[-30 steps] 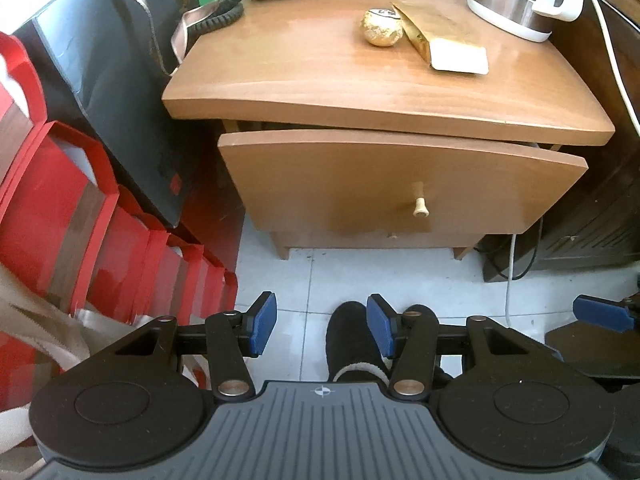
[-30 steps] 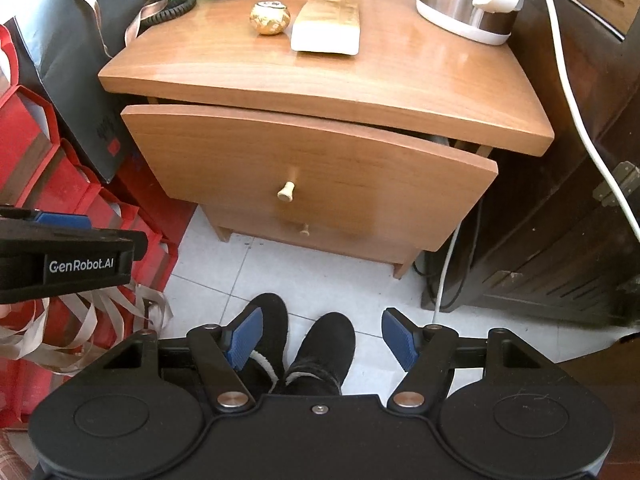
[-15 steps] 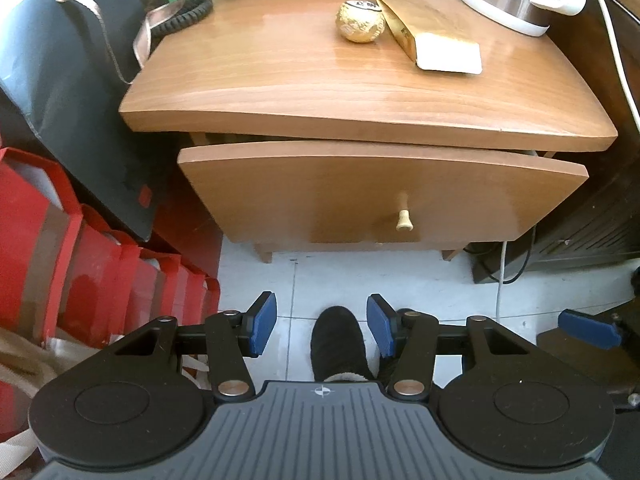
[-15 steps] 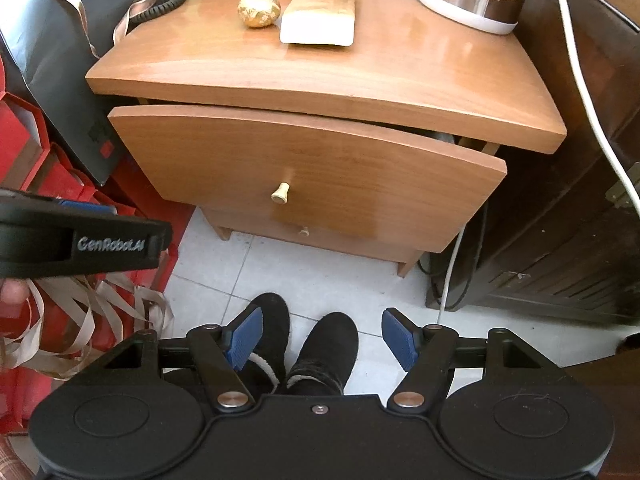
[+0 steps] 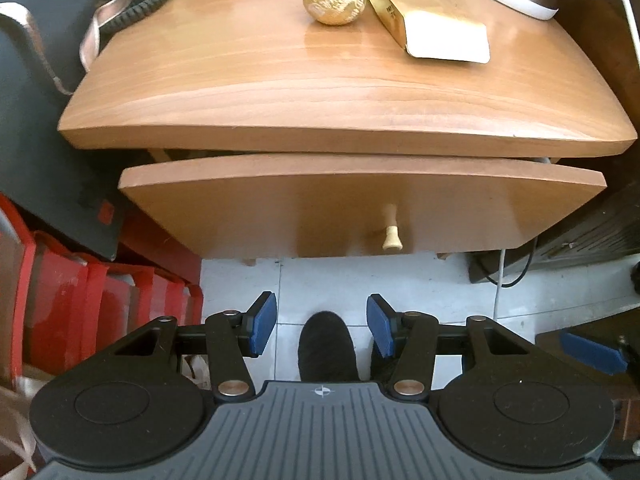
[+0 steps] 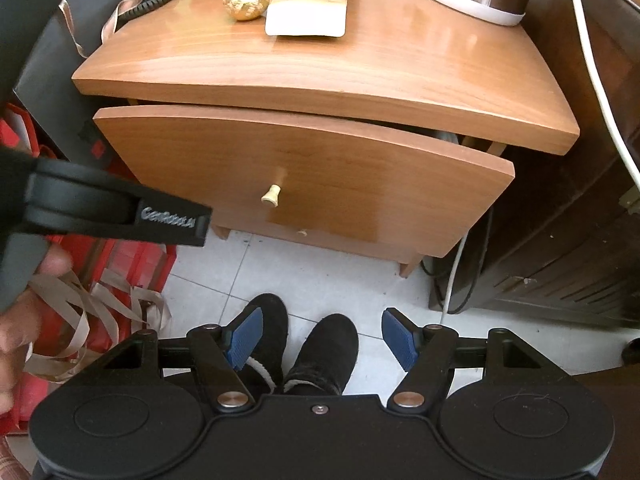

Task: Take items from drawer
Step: 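Move the left tool toward the drawer's wooden knob, then grasp the drawer knob with the left tool and pull outward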

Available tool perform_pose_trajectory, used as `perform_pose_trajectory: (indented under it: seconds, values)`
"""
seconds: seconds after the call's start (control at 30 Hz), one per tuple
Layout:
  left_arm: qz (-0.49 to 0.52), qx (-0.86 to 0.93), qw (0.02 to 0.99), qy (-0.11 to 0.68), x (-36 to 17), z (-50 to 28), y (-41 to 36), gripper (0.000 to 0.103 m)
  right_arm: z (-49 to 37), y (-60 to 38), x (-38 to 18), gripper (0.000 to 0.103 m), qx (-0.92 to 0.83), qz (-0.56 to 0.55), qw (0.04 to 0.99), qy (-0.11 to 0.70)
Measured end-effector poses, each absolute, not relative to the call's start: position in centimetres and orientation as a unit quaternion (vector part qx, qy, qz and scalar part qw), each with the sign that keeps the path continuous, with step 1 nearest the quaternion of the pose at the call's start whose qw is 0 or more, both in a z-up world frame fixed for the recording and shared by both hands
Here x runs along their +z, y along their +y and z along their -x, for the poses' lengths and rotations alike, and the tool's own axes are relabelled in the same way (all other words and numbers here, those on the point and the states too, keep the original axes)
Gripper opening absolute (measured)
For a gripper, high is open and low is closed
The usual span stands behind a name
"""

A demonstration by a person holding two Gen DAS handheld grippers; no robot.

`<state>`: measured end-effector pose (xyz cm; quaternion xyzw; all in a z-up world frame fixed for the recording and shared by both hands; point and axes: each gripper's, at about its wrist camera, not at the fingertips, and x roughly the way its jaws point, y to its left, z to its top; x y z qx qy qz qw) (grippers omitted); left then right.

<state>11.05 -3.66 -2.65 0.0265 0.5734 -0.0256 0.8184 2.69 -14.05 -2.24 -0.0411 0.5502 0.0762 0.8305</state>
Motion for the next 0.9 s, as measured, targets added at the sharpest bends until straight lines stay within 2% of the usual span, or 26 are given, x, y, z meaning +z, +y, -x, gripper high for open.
perform_pose_trajectory:
  seconds: [0.9]
  values:
    - [-0.026, -0.051, 0.791, 0.609, -6.6, -15.4, -7.1, 0.053, -5.5, -16.2, -3.5, 0.064, 0.072, 0.039, 0.826, 0.557]
